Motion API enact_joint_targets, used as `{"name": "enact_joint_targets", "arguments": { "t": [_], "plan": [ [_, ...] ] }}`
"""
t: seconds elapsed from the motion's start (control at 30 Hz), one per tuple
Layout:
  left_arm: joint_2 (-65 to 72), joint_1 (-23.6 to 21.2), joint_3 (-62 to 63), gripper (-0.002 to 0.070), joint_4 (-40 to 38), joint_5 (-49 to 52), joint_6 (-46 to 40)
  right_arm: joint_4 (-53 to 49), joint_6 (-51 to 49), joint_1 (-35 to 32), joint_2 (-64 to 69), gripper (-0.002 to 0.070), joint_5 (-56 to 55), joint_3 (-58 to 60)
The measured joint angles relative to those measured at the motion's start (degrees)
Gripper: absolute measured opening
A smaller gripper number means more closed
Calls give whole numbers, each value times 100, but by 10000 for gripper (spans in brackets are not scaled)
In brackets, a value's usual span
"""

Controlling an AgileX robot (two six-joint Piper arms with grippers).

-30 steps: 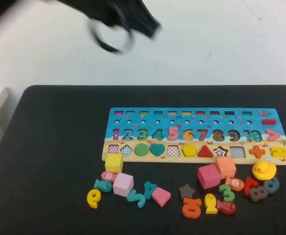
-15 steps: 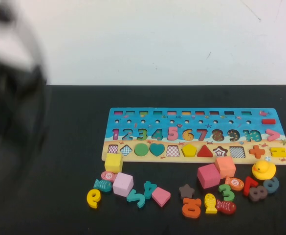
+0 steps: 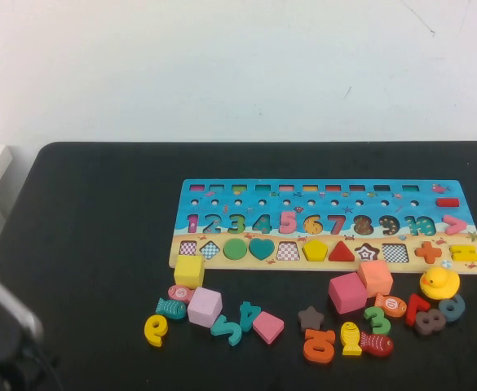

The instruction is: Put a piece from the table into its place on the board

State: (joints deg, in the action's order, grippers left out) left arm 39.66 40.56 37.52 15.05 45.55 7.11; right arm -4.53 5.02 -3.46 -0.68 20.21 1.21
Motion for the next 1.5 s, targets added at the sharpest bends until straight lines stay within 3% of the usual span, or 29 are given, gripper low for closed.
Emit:
{"name": "enact_joint_targets", "arguments": {
  "t": [0.3,0.4,0.73,0.87,1.0,1.13,1.23,1.5],
  "plan": [
    [-52,0,-478,0,-201,365,9,0,0,0,0,19,0,0],
    [-391,-192,-568,0,-334,-7,9,0,-52,0,0,19,0,0],
    [-2763,-2382,-2114,0,-529,-3627,61,0,-93,0,0,18,0,0],
    [-3505,-3261,-3033,0,-689,-4399,320,0,-93,0,0,18,0,0],
    [-3944,-3928,-3796,0,-752,-4437,935,0,-102,0,0,18,0,0],
    [-4023,-4303,-3859,0,-818,-3339,1344,0,-106,0,0,18,0,0],
    [-4022,-4368,-3859,0,-829,-2822,1392,0,-106,0,0,18,0,0],
    [-4034,-4138,-3859,0,-1010,-2786,561,0,-115,0,0,18,0,0]
  ]
}}
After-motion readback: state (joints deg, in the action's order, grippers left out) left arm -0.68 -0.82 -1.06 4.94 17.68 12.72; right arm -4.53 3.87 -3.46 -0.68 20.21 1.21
